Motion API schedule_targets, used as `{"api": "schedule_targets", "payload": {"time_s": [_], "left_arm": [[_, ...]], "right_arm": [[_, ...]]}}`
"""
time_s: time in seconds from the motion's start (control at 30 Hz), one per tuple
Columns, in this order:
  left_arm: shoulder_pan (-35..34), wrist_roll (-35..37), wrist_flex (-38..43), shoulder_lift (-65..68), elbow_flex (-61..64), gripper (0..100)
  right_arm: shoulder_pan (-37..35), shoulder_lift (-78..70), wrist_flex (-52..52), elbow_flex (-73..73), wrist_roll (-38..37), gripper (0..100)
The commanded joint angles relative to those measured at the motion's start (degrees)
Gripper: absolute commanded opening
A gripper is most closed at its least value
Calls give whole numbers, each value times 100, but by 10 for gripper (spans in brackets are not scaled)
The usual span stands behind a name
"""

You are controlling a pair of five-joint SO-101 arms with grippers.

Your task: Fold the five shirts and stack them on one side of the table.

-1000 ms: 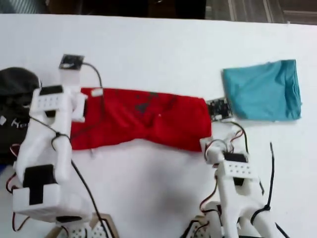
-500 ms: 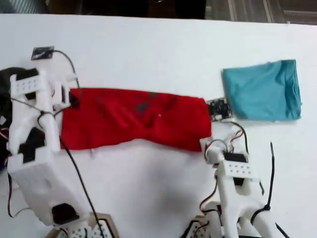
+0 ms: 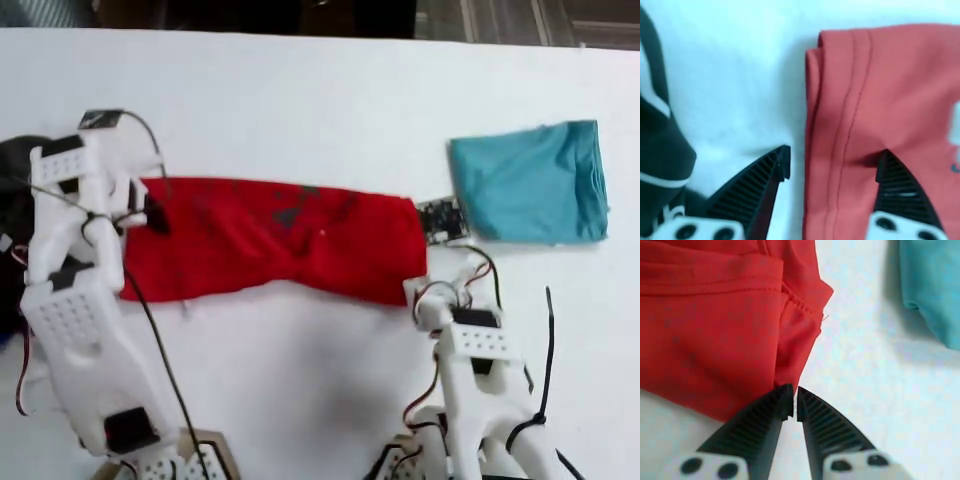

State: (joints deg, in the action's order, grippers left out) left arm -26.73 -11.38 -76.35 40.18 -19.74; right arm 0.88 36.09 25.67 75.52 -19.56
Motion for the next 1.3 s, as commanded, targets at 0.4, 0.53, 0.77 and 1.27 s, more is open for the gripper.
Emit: {"api": "schedule_targets", "payload": {"time_s": [0.4, 0.53, 0.77, 1.27], "left_arm": [[422, -1037, -387, 255, -338, 201], [440, -1020, -369, 255, -338, 120], [431, -1029, -404, 255, -303, 218], [158, -1073, -1495, 202, -1182, 246]], "right_arm": [[48, -31, -92, -185, 70, 22], [127, 163, 136, -185, 97, 22], [233, 1297, 435, 255, 105, 22], [13, 1596, 391, 501, 88, 22]]}}
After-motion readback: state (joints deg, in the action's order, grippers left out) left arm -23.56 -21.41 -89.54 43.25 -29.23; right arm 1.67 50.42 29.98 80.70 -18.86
